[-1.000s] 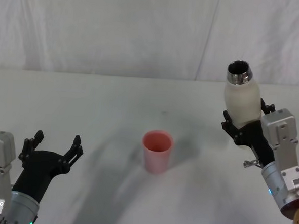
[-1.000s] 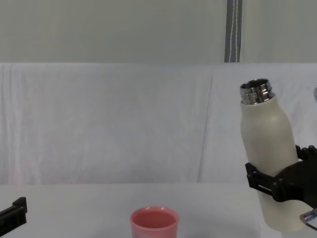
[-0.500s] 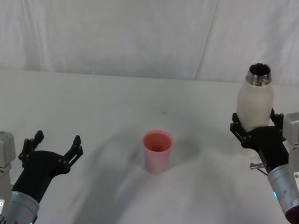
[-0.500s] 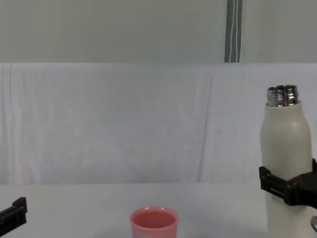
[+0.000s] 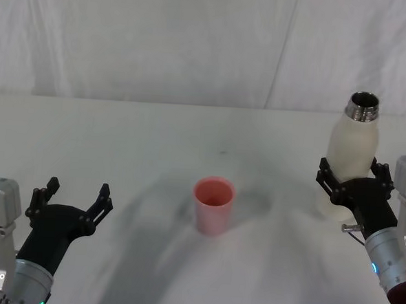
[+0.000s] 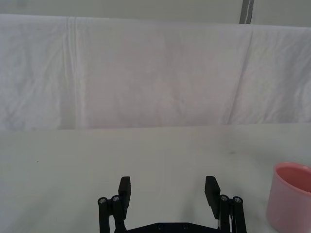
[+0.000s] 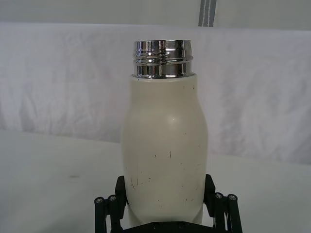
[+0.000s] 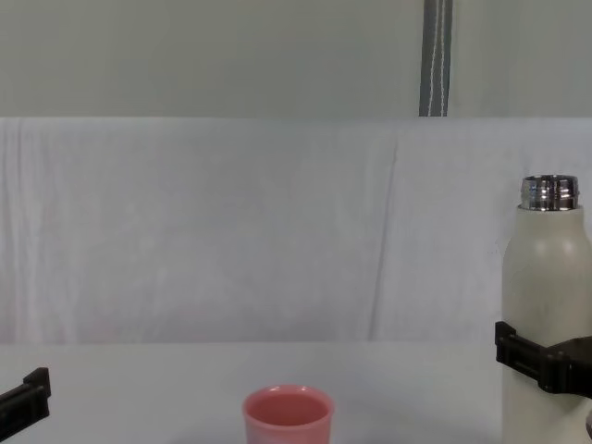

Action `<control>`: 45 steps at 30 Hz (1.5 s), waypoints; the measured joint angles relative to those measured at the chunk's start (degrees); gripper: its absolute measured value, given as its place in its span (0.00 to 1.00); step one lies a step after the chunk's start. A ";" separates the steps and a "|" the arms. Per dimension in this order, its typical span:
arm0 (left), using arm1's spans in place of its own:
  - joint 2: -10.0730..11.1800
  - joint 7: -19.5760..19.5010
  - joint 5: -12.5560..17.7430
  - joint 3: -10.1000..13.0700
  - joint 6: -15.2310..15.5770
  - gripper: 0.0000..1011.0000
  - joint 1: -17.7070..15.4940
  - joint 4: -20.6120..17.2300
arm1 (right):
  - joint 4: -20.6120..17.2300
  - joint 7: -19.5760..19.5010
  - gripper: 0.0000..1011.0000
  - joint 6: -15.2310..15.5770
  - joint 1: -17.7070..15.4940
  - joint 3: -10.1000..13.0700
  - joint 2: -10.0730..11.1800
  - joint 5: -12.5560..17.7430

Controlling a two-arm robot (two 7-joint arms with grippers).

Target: Grasp the thermos with one hand and pour water into the cup lid.

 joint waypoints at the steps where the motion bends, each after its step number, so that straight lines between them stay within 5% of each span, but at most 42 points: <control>1: 0.00 0.00 0.00 0.00 0.00 0.99 0.00 0.00 | 0.00 -0.11 0.94 0.00 -0.07 0.07 -0.14 0.23; 45: 0.00 0.00 0.00 0.00 0.00 0.99 0.00 0.00 | 4.68 -0.21 0.94 -5.54 0.45 0.43 -0.40 0.87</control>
